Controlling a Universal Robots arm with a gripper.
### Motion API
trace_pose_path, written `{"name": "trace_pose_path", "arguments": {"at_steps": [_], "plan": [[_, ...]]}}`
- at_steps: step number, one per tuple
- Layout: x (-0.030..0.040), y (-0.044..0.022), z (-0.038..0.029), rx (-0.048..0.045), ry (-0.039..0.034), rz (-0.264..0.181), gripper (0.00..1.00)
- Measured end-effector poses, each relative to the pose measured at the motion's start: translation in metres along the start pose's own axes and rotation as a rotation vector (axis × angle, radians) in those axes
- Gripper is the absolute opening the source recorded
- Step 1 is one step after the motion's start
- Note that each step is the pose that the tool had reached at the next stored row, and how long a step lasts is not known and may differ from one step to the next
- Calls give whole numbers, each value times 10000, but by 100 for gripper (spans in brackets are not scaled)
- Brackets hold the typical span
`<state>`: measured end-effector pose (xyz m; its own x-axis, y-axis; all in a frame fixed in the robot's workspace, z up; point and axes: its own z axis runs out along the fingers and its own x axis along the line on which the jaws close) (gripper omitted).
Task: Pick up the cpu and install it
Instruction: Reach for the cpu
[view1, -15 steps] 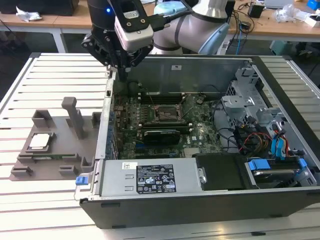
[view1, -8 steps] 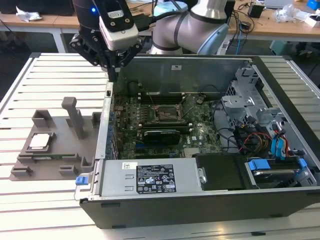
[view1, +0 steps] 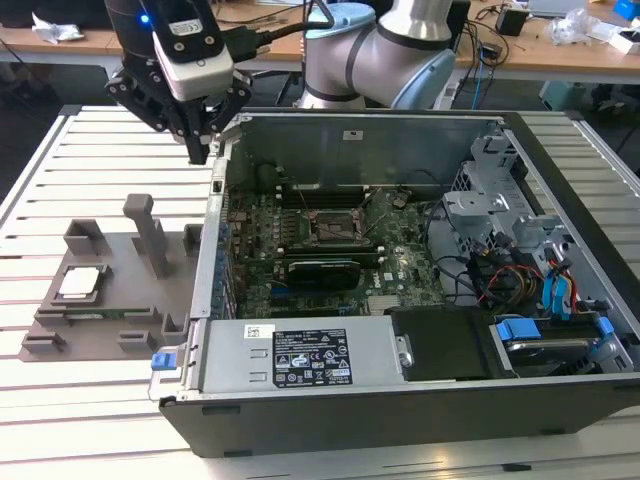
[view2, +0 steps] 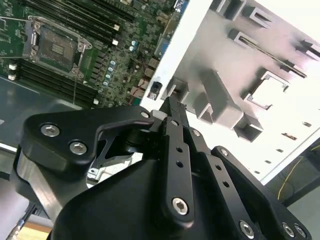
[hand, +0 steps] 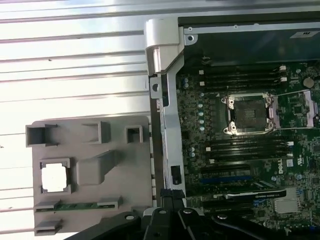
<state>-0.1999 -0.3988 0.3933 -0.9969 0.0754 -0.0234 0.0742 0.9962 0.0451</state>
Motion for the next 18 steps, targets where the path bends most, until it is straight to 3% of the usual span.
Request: {"name": "trace_pose_path", "arguments": {"at_steps": [4, 13, 18], "plan": [[69, -5, -1, -1, 0, -1, 11], [317, -24, -8, 0, 0, 0, 11], [419, -31, -11, -1, 0, -1, 11]]}}
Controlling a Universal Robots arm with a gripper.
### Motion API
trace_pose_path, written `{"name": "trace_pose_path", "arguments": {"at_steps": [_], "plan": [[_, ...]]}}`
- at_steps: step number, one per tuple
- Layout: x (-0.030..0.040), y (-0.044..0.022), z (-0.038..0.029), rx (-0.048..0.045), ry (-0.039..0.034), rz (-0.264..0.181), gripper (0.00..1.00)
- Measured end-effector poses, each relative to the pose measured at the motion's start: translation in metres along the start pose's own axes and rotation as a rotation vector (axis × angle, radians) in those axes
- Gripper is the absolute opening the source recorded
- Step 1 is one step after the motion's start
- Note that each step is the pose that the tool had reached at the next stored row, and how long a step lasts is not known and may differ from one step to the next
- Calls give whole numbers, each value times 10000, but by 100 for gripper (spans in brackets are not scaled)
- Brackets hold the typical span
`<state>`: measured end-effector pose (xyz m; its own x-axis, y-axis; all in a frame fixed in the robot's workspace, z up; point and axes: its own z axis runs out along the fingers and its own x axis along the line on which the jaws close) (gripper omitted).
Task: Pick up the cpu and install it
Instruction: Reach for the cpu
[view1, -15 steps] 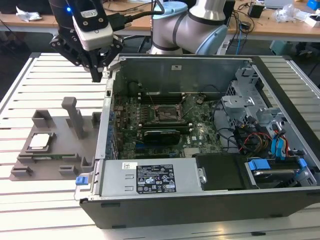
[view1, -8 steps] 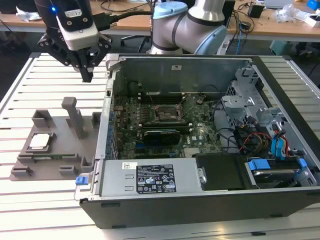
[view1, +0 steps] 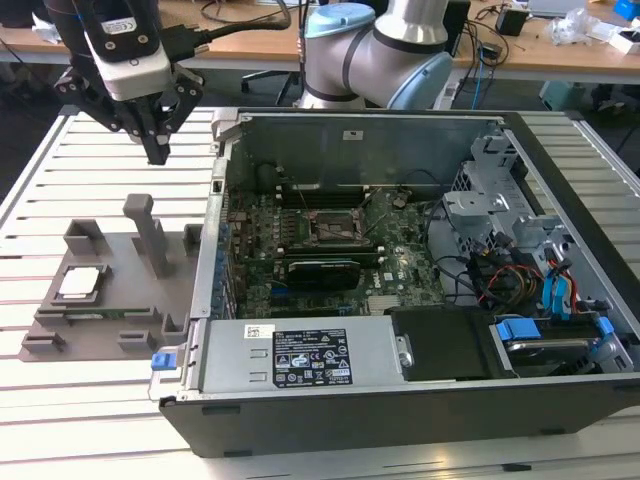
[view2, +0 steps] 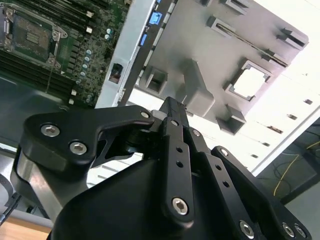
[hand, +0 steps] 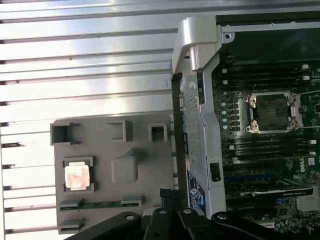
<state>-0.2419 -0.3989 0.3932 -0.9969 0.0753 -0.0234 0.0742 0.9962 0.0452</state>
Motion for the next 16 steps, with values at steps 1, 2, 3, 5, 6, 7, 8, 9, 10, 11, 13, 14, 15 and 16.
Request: {"name": "trace_pose_path", "arguments": {"at_steps": [1, 2, 3, 5, 6, 7, 8, 9, 10, 11, 13, 14, 15, 16], "plan": [[16, -1, 0, 0, 0, 0, 11], [43, -3, -1, 1, 0, 0, 11], [63, -5, -2, 1, 1, -1, 11], [93, -7, -3, 1, 1, 0, 11], [110, -8, -3, 1, 1, 1, 11], [136, -10, -4, 0, 0, 1, 11], [169, -12, -5, 1, 1, 1, 11], [200, -15, -6, 1, 0, 0, 11], [225, -17, -6, 1, 1, 0, 11], [243, -18, -7, 1, 0, -1, 11], [290, -22, -8, 1, 0, -1, 11], [327, -24, -9, 2, 0, 0, 11], [361, -27, -10, 1, 0, 0, 11], [378, -28, -10, 1, 0, 1, 11]]}}
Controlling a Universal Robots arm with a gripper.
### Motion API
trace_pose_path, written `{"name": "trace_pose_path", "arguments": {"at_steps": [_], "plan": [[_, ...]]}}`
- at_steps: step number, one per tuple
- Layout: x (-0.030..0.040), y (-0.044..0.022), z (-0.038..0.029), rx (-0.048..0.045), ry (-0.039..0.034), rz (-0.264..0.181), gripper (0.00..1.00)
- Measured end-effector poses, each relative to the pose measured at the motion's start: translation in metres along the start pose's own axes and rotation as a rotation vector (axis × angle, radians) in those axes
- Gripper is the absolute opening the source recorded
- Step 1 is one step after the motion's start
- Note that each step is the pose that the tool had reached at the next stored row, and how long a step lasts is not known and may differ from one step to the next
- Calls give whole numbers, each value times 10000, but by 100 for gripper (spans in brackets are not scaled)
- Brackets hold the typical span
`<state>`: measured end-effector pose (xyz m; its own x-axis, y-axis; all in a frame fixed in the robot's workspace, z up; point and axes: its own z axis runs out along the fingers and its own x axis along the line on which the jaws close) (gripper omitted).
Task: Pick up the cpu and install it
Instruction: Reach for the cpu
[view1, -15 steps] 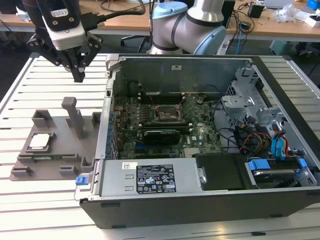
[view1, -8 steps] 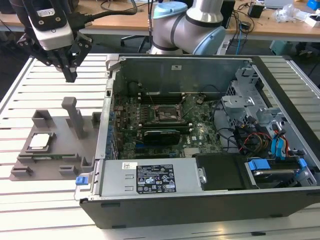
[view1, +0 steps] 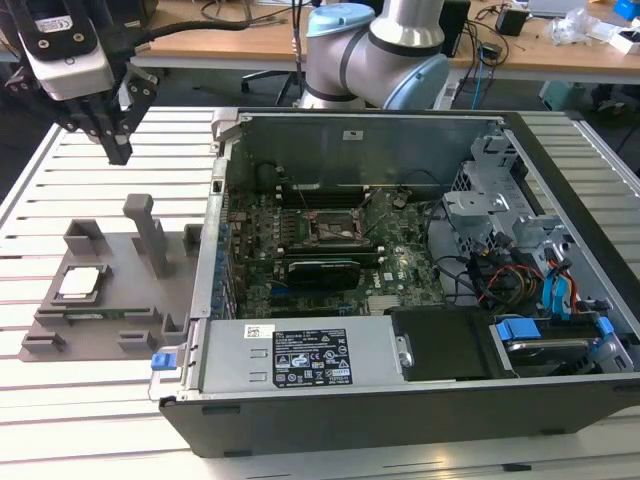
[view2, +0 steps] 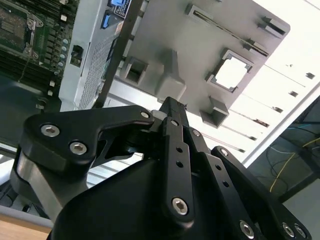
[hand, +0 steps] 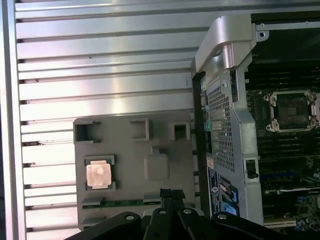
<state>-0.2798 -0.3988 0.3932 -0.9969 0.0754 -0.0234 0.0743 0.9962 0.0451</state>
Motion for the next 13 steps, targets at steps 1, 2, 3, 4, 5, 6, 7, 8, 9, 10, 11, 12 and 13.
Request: {"name": "trace_pose_path", "arguments": {"at_steps": [1, 2, 3, 4, 5, 6, 7, 8, 9, 10, 11, 12, 13], "plan": [[28, -2, -1, 0, 1, 0, 11], [45, -3, -1, 0, 0, -1, 11], [61, -5, -1, 0, 0, -2, 11], [85, -7, -3, 0, 1, -2, 11], [100, -8, -3, 0, 0, -1, 11], [123, -9, -4, 0, 0, -1, 11], [137, -10, -4, 0, 0, -2, 11], [155, -12, -5, 0, 1, -2, 11], [188, -14, -6, 0, 1, -1, 11], [214, -16, -6, 1, 0, -1, 11], [241, -18, -7, 0, 0, -1, 11], [253, -19, -7, 1, 1, 0, 11], [275, -21, -7, 0, 0, -1, 11]]}}
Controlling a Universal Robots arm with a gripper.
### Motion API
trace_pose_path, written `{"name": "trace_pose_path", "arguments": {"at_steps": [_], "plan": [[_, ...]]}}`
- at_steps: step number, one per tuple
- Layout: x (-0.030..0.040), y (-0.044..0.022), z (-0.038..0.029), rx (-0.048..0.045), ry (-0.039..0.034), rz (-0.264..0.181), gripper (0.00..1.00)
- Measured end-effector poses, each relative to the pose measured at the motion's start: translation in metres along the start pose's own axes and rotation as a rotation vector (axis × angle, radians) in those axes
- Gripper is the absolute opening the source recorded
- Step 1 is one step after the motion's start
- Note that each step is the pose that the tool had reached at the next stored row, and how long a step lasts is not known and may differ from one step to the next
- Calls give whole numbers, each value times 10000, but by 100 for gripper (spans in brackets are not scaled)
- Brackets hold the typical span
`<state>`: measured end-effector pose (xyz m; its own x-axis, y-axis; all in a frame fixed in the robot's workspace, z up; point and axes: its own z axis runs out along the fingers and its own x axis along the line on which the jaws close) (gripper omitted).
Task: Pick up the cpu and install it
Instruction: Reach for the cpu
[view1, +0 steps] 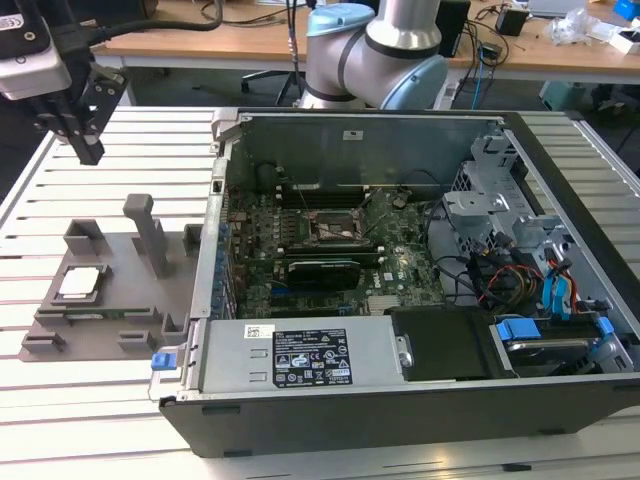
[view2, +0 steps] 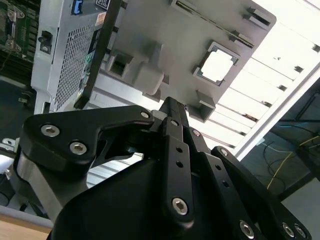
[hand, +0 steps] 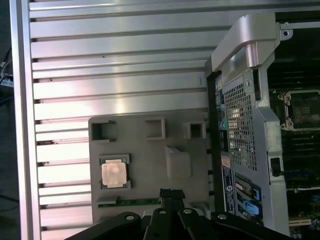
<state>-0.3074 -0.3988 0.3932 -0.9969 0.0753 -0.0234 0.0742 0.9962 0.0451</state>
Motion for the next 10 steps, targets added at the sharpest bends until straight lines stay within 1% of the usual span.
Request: {"name": "trace_pose_path", "arguments": {"at_steps": [2, 3, 5, 6, 10], "plan": [[40, -3, -1, 1, 1, -1, 11], [76, -6, -3, 0, 1, 0, 11], [116, -9, -4, 1, 1, -1, 11], [149, -11, -4, 1, 0, 0, 11], [242, -18, -7, 1, 0, 0, 11]]}}
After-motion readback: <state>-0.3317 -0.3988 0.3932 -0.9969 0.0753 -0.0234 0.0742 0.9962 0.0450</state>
